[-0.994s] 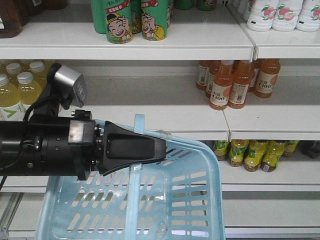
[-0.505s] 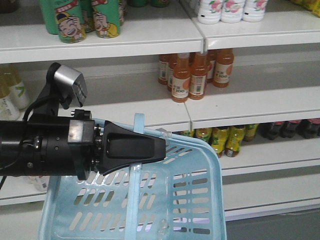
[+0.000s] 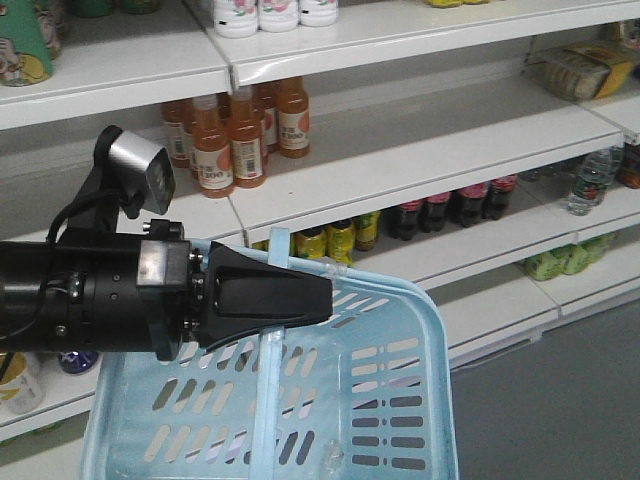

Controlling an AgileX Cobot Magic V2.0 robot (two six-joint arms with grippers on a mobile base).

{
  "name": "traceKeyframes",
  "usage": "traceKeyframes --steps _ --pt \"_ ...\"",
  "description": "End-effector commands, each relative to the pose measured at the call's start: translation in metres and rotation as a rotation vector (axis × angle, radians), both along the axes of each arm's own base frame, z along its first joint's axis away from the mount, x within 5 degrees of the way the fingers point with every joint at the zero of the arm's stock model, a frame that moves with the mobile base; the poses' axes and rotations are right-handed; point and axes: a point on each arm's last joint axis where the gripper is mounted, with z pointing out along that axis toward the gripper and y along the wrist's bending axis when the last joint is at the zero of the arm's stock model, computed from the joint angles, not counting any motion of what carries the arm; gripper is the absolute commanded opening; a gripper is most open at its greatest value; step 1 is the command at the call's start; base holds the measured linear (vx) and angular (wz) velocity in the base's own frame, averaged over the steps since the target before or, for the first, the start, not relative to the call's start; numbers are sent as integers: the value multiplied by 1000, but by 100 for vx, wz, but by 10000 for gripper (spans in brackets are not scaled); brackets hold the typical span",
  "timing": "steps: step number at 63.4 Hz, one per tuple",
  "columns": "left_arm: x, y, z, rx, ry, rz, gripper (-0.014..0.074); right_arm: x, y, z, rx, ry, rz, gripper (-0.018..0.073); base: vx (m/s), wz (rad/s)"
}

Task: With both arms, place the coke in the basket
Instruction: 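Turn the base away from the shelf holding the basket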

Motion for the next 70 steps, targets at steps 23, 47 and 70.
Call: traceKeyframes --steps 23,47,70 --pt "-5 1 25 -144 -8 -2 -7 -1 1 4 -20 -78 10 -2 -7 -45" --pt "-5 1 25 -144 -8 -2 -7 -1 1 4 -20 -78 10 -2 -6 -41" --pt "-5 1 25 -144 -8 -2 -7 -1 1 4 -20 -78 10 -2 -5 -43"
